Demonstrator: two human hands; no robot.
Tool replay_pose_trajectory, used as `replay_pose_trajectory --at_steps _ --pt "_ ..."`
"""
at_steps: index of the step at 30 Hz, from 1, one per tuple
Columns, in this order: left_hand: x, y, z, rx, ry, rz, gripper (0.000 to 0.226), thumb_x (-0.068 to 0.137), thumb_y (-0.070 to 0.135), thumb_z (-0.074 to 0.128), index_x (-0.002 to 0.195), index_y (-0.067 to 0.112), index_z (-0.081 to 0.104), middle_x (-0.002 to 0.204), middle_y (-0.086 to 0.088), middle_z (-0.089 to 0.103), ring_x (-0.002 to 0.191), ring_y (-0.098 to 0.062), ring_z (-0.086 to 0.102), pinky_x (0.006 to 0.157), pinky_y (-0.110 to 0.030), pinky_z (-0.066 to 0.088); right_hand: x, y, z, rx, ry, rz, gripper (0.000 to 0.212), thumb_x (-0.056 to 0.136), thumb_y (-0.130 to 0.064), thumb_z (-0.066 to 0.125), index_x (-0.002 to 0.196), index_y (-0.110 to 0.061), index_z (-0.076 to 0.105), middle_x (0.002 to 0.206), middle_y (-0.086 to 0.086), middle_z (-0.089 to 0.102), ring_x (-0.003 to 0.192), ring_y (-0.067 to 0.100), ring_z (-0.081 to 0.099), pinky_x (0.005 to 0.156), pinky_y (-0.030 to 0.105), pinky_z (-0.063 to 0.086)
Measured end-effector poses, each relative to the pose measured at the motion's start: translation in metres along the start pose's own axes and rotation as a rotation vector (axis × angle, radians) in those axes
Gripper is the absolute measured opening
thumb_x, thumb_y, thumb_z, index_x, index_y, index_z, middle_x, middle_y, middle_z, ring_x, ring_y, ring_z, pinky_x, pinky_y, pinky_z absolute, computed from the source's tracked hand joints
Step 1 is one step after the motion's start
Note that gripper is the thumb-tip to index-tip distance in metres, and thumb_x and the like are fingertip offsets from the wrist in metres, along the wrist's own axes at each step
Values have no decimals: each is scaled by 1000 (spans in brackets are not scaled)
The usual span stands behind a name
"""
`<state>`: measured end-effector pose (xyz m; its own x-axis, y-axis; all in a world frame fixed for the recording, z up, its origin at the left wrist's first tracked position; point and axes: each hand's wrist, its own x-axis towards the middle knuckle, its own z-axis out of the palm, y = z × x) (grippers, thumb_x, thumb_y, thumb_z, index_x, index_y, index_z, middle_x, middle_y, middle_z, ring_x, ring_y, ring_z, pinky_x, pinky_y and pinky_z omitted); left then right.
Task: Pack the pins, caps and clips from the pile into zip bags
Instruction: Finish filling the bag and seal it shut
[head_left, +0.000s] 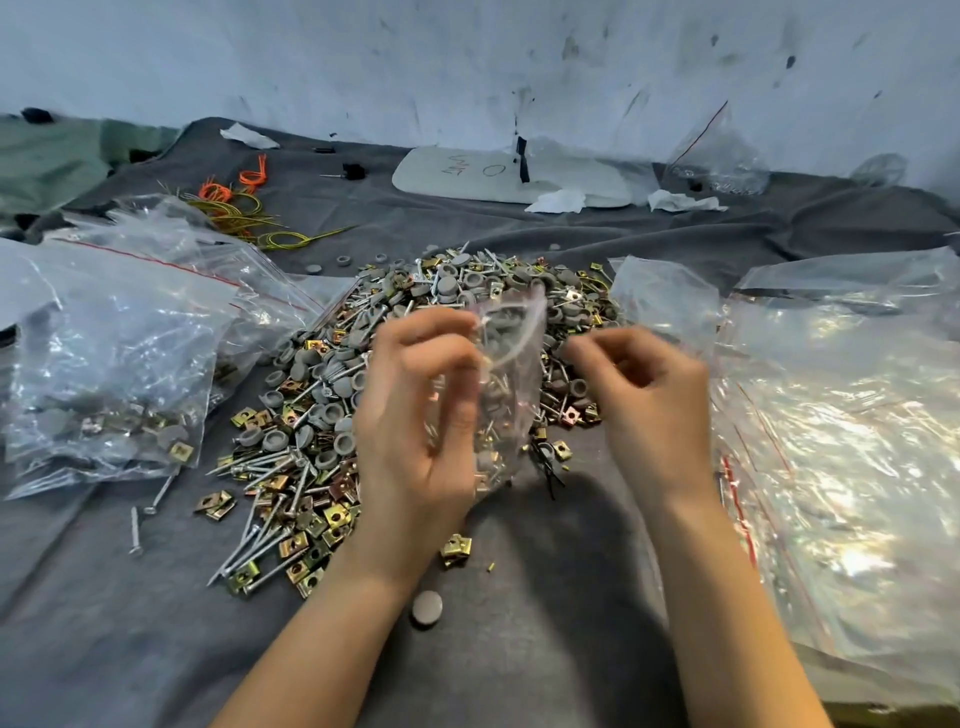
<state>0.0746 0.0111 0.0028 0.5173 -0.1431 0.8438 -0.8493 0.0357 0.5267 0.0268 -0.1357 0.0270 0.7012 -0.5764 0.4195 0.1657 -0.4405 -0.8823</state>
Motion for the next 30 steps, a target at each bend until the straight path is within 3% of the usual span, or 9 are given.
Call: replay_pose_trajectory --at_steps 3,6,9,11,13,15,18,22,30 --pt "-6 6 7 0 -122 75 11 104 17 43 105 10 50 118 -17 53 114 -24 55 94 -33 46 -4 -35 -13 185 -14 -350 6 88 -20 66 87 -26 66 81 -7 64 72 3 57 62 15 43" --pt "-7 8 9 16 -130 101 11 104 16 41 106 9 50 118 -17 54 112 -20 55 91 -31 45 -7 -49 -18 54 -91 -449 2 87 -20 68 85 -20 67 92 2 61 88 15 61 68 27 46" --pt "-6 7 8 -8 -112 70 8 100 10 45 105 10 51 117 -19 53 112 -20 55 88 -36 48 -8 -46 -20 -95 -170 -393 7 85 -23 68 85 -16 70 99 -2 61 100 14 59 78 27 46" --pt "-6 7 7 -16 -105 61 8 99 9 45 105 10 51 117 -18 53 113 -21 55 89 -38 49 -7 -45 -23 -46 -157 -358 7 86 -26 66 89 -21 70 101 -5 62 100 9 60 76 21 46" --pt "-5 6 6 -12 -79 52 7 100 10 46 104 10 51 116 -16 53 112 -23 56 91 -36 48 -3 -41 -27 64 -48 -297 6 89 -22 63 91 -24 69 94 -7 67 89 4 62 69 14 45" --pt "-3 3 4 -6 -30 31 7 102 15 46 104 11 50 115 -14 54 111 -25 57 92 -33 46 2 -29 -35 51 64 -202 14 89 -16 62 86 -28 69 81 -11 68 75 2 61 64 18 47" --pt "-2 -1 1 -31 40 -38 8 102 18 45 106 14 51 114 -14 54 111 -29 57 93 -39 48 10 5 -39 -201 18 66 22 87 -12 64 76 -30 68 70 -12 66 69 12 62 63 27 44" --pt "0 -2 -1 -24 81 -67 18 101 15 44 110 29 51 115 -8 55 112 -29 57 93 -39 47 13 42 -35 -547 -45 317 19 86 -7 63 97 -17 74 92 6 72 86 22 64 74 22 40" --pt "0 -1 0 -54 83 -85 20 101 15 44 110 31 49 114 -10 55 112 -26 56 94 -30 45 12 48 -20 -688 -55 358 12 83 -14 72 94 -18 72 98 9 70 92 29 63 76 31 45"
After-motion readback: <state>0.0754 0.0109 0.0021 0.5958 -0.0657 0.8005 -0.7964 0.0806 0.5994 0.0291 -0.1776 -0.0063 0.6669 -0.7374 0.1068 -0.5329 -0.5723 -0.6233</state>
